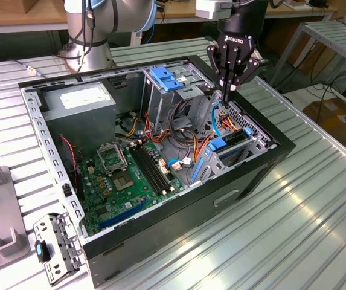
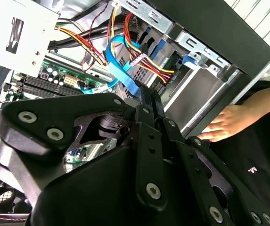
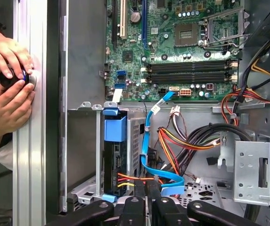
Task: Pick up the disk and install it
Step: 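Insert the second disk wire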
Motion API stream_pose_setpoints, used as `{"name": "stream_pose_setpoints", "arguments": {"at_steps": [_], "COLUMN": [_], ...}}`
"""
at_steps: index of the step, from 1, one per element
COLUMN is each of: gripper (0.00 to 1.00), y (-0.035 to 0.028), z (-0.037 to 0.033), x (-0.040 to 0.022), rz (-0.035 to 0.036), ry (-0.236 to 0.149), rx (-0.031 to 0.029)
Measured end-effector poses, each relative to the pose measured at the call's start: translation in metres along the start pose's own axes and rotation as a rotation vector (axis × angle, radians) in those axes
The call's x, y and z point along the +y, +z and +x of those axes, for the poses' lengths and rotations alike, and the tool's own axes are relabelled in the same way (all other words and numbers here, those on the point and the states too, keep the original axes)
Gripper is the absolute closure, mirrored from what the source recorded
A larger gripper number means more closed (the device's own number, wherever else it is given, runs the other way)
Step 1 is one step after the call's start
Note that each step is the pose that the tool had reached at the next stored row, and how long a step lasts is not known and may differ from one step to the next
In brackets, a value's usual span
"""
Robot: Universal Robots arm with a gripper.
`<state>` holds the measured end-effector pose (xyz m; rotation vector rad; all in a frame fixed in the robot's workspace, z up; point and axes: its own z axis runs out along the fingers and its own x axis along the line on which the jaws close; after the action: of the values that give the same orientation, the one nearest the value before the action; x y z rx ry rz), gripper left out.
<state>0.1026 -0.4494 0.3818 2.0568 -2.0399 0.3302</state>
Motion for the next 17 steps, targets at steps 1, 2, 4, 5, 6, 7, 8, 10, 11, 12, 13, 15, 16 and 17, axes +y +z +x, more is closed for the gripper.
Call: {"name": "stream_pose_setpoints", "arguments": {"at_steps": [1,2,4,5,6,7,8,10,11,12,13,15,16,17], "gripper": [0.82,0.82,0.82,0.82,0.82,0.82,0.82,0.82,0.82,0.82,0.82,0.82,0.82,0.82], "y": [0.0003,0.0004,0.0005,0.0006,0.0005,-0.0001,-0.0005,-0.0018,-0.0022,-0.0025,-0.0027,-0.0034,-0.0035,-0.0037], "z": [-0.0002,-0.0003,-0.0003,-0.0004,-0.0004,-0.0004,-0.0003,0.0000,0.0000,-0.0002,-0.0005,-0.0024,-0.0031,-0.0036], "x": [0.0000,0.0000,0.0000,0.0000,0.0000,0.0000,0.0000,0.0000,0.0000,0.0000,0.0000,0.0000,0.0000,0.0000], "rz": [0.0000,-0.0001,0.0000,0.0000,0.0000,0.0000,0.0000,-0.0001,-0.0001,0.0000,-0.0001,-0.0002,-0.0001,-0.0001], "ry": [0.000,0.000,0.000,0.000,0.000,0.000,0.000,0.000,0.000,0.000,0.000,0.000,0.000,0.000], "rx": [0.0001,0.0004,0.0005,0.0003,0.0001,0.0011,0.0017,0.0032,0.0032,0.0039,0.0058,0.0133,0.0146,0.0147]}}
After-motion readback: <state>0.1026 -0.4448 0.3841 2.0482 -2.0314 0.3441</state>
